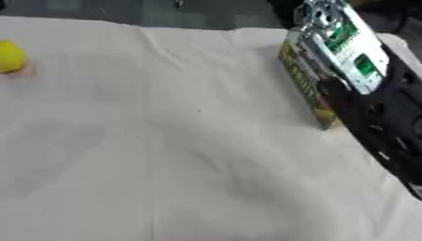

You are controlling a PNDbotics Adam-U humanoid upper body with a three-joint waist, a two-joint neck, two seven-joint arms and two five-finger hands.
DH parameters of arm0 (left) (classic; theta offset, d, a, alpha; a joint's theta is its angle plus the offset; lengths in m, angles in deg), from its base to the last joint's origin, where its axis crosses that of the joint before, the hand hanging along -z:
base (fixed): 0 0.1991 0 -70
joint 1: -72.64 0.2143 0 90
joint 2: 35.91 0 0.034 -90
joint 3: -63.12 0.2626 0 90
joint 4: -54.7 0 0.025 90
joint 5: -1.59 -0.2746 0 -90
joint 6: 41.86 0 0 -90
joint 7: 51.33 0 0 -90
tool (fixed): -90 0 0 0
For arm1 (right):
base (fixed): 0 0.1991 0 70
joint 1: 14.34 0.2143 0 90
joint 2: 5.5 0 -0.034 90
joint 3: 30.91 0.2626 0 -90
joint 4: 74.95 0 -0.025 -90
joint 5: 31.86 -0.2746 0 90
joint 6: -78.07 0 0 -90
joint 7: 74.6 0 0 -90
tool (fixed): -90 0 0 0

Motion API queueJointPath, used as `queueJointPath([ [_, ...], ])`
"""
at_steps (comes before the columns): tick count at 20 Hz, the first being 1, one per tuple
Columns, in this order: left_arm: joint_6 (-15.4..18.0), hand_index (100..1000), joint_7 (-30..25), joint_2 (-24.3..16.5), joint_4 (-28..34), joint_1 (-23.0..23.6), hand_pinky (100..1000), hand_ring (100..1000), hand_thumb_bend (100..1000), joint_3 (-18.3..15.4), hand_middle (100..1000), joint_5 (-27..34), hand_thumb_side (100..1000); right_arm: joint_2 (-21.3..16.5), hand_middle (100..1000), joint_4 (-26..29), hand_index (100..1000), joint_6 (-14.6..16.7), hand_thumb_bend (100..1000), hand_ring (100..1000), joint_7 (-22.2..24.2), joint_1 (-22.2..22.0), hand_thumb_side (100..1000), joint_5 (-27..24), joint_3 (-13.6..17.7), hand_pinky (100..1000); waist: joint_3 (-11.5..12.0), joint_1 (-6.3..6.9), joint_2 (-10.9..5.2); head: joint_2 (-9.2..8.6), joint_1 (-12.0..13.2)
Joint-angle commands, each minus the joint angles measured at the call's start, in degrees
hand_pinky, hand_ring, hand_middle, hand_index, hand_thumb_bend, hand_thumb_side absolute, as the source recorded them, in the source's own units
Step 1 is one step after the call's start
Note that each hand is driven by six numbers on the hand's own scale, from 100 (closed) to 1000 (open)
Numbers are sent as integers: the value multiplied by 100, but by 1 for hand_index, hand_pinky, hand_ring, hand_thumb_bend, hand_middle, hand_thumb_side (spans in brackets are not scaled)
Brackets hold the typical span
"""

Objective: Pick up the objects with one hand, pass them to the other hand, and then place them into the box on the other side of the table.

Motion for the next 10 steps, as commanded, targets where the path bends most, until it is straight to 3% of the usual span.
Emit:
queueJointPath([
  [1, 223, 548, 73, -18, 98, -67, 411, 512, 100, 43, 517, 48, 219, -65, 768, 223, 783, -101, 100, 838, 307, 150, 597, 60, -104, 843, 3, 62, -177, -118, -26],
  [10, 874, 559, 35, 48, 99, -132, 426, 518, 100, 249, 520, -158, 189, 80, 764, 235, 780, -199, 100, 834, 993, 262, 625, 121, -454, 844, 21, 42, -182, -170, -468],
])
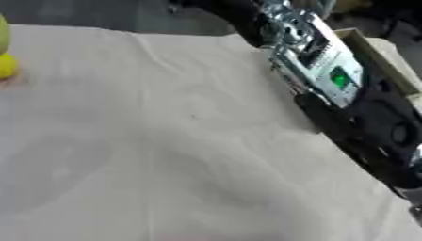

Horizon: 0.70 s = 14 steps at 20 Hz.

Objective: Pick up the objects with one hand, pass them to the other hand, and then place them into the box on the other side of the table.

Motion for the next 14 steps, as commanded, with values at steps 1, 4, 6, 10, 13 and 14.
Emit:
queueJointPath([
  [1, 194, 559, -17, -32, 96, -111, 425, 518, 100, 17, 520, -77, 189, -40, 764, 116, 780, -36, 100, 834, 226, 119, 628, 72, -60, 845, 7, 42, -183, -55, -118],
  [4, 295, 560, -46, -7, 96, -103, 425, 518, 100, 70, 520, -87, 189, 21, 764, 116, 781, -121, 100, 834, 425, 143, 635, 123, -179, 843, 7, 48, -186, 2, -138],
  [6, 357, 561, -56, 30, 96, -101, 425, 518, 100, 92, 520, -104, 187, 72, 764, 116, 780, -166, 100, 834, 507, 144, 635, 151, -228, 841, 9, 55, -186, 19, -100],
  [10, 494, 562, -81, 118, 96, -116, 426, 520, 100, 150, 522, -192, 162, 152, 762, 116, 777, -281, 100, 830, 617, 180, 601, 178, -350, 839, 13, 57, -190, 49, 64],
  [13, 533, 562, -157, 142, 96, -110, 415, 516, 100, 219, 519, -188, 187, 191, 759, 116, 776, -352, 100, 826, 672, 239, 601, 256, -406, 839, 15, 56, -190, 65, 193],
  [14, 520, 562, -195, 143, 96, -98, 411, 514, 100, 238, 518, -169, 191, 202, 761, 116, 776, -357, 100, 828, 669, 258, 596, 293, -407, 842, 16, 56, -189, 72, 234],
])
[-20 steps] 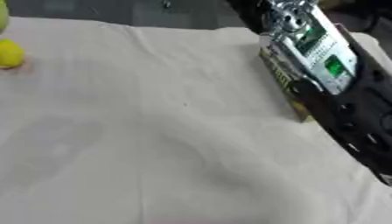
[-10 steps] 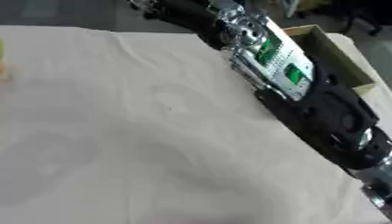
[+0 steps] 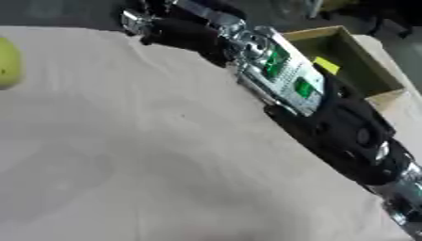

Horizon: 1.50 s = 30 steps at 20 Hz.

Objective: Pick up the objects with one hand, pass them to the other hand, and then place them into the box on the other side of the table.

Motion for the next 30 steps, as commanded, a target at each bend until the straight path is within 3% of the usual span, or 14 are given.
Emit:
queueJointPath([
  [1, 1, 562, -100, -52, 95, -82, 407, 513, 100, 26, 517, 25, 194, -48, 763, 116, 776, -29, 102, 834, 23, 137, 589, 121, 26, 850, 6, 55, -188, 18, 129],
  [13, -88, 566, -718, 85, -111, -148, 415, 517, 100, 241, 521, 73, 191, 100, 782, 116, 781, 443, 228, 887, 854, 481, 468, 1192, -100, 885, -5, 44, -199, 17, 296],
  [16, -79, 566, -708, 98, -98, -162, 414, 516, 100, 232, 521, 66, 188, 137, 788, 116, 778, 567, 212, 890, 1065, 510, 464, 1419, -106, 883, -11, 49, -198, 21, 304],
  [27, 89, 569, -508, 69, 93, -195, 428, 522, 100, 135, 525, -93, 156, 156, 794, 116, 782, 658, 226, 895, 1120, 425, 481, 1362, -69, 879, -9, 52, -187, 5, 307],
  [30, 331, 568, -231, 72, 95, -222, 427, 520, 100, 74, 522, -194, 150, 164, 792, 116, 784, 717, 167, 899, 1059, 349, 488, 1287, 5, 879, -4, 51, -180, -12, 316],
])
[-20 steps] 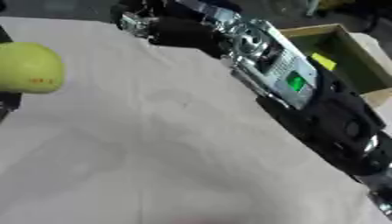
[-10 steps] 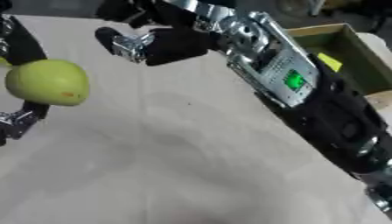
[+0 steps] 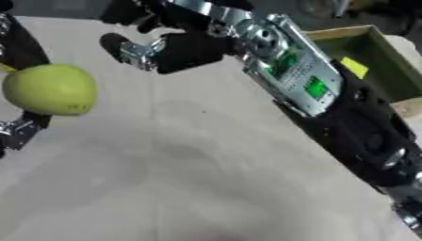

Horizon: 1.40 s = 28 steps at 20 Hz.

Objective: Pick up the objects with one hand, pass them to the other hand, and then place them into the box on the other side of the table.

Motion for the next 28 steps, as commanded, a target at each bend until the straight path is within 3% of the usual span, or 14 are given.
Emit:
queueJointPath([
  [1, 239, 567, 345, -74, 98, -128, 427, 519, 100, -167, 522, -71, 149, -70, 795, 111, 787, 86, 100, 899, -86, 8, 506, -138, 158, 881, 7, 52, -177, -55, 19],
  [2, 320, 566, 518, -67, 98, -143, 425, 518, 100, -191, 520, -58, 151, -58, 793, 111, 787, 139, 100, 898, -153, -14, 509, -201, 190, 883, 9, 52, -175, -66, 24],
  [4, 425, 564, 907, -52, 98, -171, 414, 513, 100, -224, 517, 32, 162, -37, 786, 111, 782, 350, 100, 883, -300, -39, 391, -222, 247, 898, 10, 52, -169, -93, 38],
  [5, 441, 562, 1087, -44, 98, -178, 399, 509, 100, -225, 514, 104, 176, -32, 782, 111, 785, 494, 100, 879, -345, -51, 278, -127, 271, 907, 9, 51, -164, -109, 44],
  [6, 426, 561, 1253, -38, 98, -180, 389, 505, 100, -214, 512, 205, 186, -28, 783, 111, 788, 658, 100, 877, -349, -68, 265, 42, 289, 909, 9, 50, -159, -123, 48],
  [9, 345, 557, 1478, -59, 98, -176, 375, 499, 100, -147, 506, 496, 201, -19, 771, 111, 783, 1061, 100, 855, -196, -158, 287, 358, 297, 919, 6, 49, -141, -121, 54],
  [11, 327, 558, 1514, -67, 98, -180, 372, 499, 100, -121, 506, 657, 205, -28, 762, 111, 777, 1171, 100, 828, -92, -219, 244, 475, 328, 920, 6, 49, -134, -110, 50],
  [14, 312, 558, 1469, -84, 98, -184, 374, 498, 100, -109, 506, 805, 208, -1, 731, 84, 758, 1227, 100, 778, -99, -280, 260, 587, 410, 908, 9, 54, -125, -114, 55],
  [21, 108, 557, 1613, -205, 98, -86, 370, 496, 100, -211, 504, 956, 219, 11, 722, -135, 728, 1321, 100, 773, -652, -507, 302, -224, 535, 873, 22, 46, -106, -132, 76],
  [24, 41, 559, 1820, -199, 98, -71, 377, 498, 100, -307, 506, 977, 225, 53, 724, -275, 728, 1183, 100, 775, -1042, -630, 327, -239, 566, 862, 30, 37, -104, -143, 82],
  [28, -133, 557, 1994, -71, 98, -30, 336, 491, 100, -387, 501, 1120, 255, 388, 724, -414, 721, 1109, 100, 778, -1566, -795, 320, -251, 502, 848, 38, 37, -88, -166, 96],
])
